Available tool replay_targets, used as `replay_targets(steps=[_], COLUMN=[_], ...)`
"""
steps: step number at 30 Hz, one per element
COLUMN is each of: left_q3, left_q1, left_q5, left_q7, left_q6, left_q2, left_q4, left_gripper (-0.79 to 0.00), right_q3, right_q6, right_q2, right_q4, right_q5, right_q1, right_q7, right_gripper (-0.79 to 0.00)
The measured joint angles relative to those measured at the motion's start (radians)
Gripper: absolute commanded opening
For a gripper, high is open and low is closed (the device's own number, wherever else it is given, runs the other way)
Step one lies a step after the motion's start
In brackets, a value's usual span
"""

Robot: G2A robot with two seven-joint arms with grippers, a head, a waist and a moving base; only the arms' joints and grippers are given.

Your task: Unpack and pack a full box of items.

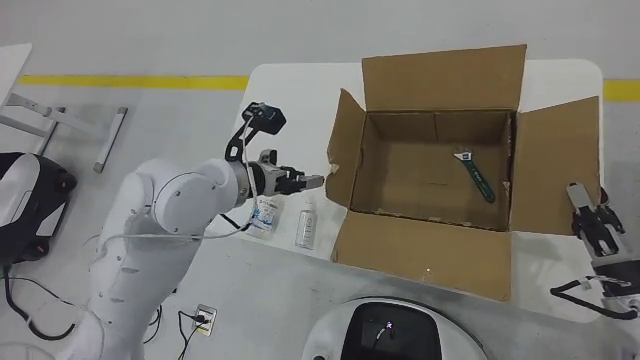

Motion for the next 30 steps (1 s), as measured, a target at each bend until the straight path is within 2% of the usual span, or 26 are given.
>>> replay_targets(steps=[1, 2, 3, 4, 12, 18, 19, 21, 22, 30], left_q3=[-0.021, -0.035, -0.047, -0.059, -0.048, -0.01, -0.003, 0.008, 0.014, 0.027], left_q1=[-0.005, -0.011, -0.017, -0.025, -0.089, -0.156, -0.168, -0.181, -0.188, -0.199], left_q5=[-0.017, -0.03, -0.042, -0.057, -0.111, -0.131, -0.128, -0.126, -0.124, -0.08], left_q7=[-0.003, -0.004, -0.006, -0.004, 0.04, 0.085, 0.088, 0.089, 0.089, 0.115], left_q6=[-0.004, -0.006, -0.008, -0.009, -0.004, 0.017, 0.017, 0.016, 0.014, 0.048], left_q2=[0.002, 0.003, 0.004, 0.005, 0.01, 0.013, 0.014, 0.016, 0.017, 0.024], left_q4=[-0.022, -0.037, -0.049, -0.059, -0.081, -0.059, -0.053, -0.042, -0.034, 0.013], left_gripper=[0.0, 0.0, 0.0, 0.0, 0.0, 0.0, 0.0, 0.0, 0.0, 0.0], right_q3=[-0.001, -0.001, -0.001, -0.001, 0.032, 0.066, 0.067, 0.063, 0.054, -0.114], right_q6=[0.001, 0.001, 0.001, 0.002, 0.041, 0.09, 0.083, 0.07, 0.06, -0.028], right_q2=[0.0, 0.001, 0.001, 0.001, 0.001, 0.005, 0.007, 0.012, 0.015, 0.03], right_q4=[0.002, 0.003, 0.004, 0.005, -0.027, -0.136, -0.168, -0.213, -0.23, -0.229], right_q5=[-0.002, -0.003, -0.004, -0.004, -0.017, -0.2, -0.253, -0.351, -0.423, -0.901], right_q1=[0.001, 0.003, 0.004, 0.006, 0.007, -0.012, -0.012, -0.009, -0.001, 0.112], right_q7=[0.004, 0.007, 0.01, 0.015, -0.025, -0.086, -0.079, -0.054, -0.034, 0.067], right_gripper=[-0.785, -0.702, -0.4, 0.0, 0.0, 0.0, -0.055, -0.483, -0.785, -0.785])
